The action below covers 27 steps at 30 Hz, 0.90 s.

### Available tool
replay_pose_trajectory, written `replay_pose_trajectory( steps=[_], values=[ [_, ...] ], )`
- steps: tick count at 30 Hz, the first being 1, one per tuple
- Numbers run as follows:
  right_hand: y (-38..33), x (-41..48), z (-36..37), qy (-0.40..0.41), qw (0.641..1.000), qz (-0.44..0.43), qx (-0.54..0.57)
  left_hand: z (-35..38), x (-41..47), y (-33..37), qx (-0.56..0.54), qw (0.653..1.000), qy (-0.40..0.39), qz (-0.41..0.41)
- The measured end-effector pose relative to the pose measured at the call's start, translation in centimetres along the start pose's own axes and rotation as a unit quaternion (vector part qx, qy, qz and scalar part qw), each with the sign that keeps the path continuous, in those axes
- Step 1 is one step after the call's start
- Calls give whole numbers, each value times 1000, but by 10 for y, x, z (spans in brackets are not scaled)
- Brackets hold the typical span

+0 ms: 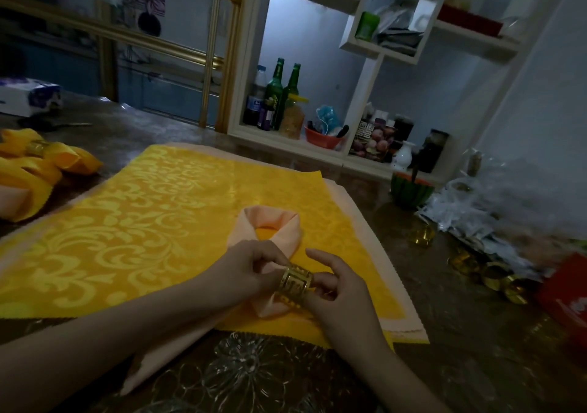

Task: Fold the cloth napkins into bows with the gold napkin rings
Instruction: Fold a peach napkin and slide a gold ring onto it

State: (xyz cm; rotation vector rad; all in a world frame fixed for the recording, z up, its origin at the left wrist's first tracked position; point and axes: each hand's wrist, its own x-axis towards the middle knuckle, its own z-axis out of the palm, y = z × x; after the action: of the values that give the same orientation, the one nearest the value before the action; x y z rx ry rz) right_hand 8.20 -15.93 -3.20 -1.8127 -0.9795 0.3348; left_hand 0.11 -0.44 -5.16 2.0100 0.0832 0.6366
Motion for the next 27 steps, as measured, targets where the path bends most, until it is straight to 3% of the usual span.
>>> replay_pose_trajectory(
  steps=[5, 11, 14, 20, 23, 27],
  values=[
    [-2, 1, 4, 6, 996, -9, 91, -1, -2, 5, 23, 1000, 19, 5],
    [-1, 2, 5, 43, 998, -40, 36, 2, -10, 18, 201, 972, -70, 102],
    [-2, -1, 4, 54, 997, -49, 15, 4, -9, 6, 279, 948, -79, 131],
    [-9, -2, 5, 92, 994, -44, 51, 1, -2, 19, 281, 954, -61, 87],
    [-8, 1, -2, 141, 986, -9, 94, -6, -1, 12, 286, 949, -31, 126],
    [-6, 6, -19, 168, 983, 23, 68, -12, -1, 7, 286, 952, -29, 107]
  ],
)
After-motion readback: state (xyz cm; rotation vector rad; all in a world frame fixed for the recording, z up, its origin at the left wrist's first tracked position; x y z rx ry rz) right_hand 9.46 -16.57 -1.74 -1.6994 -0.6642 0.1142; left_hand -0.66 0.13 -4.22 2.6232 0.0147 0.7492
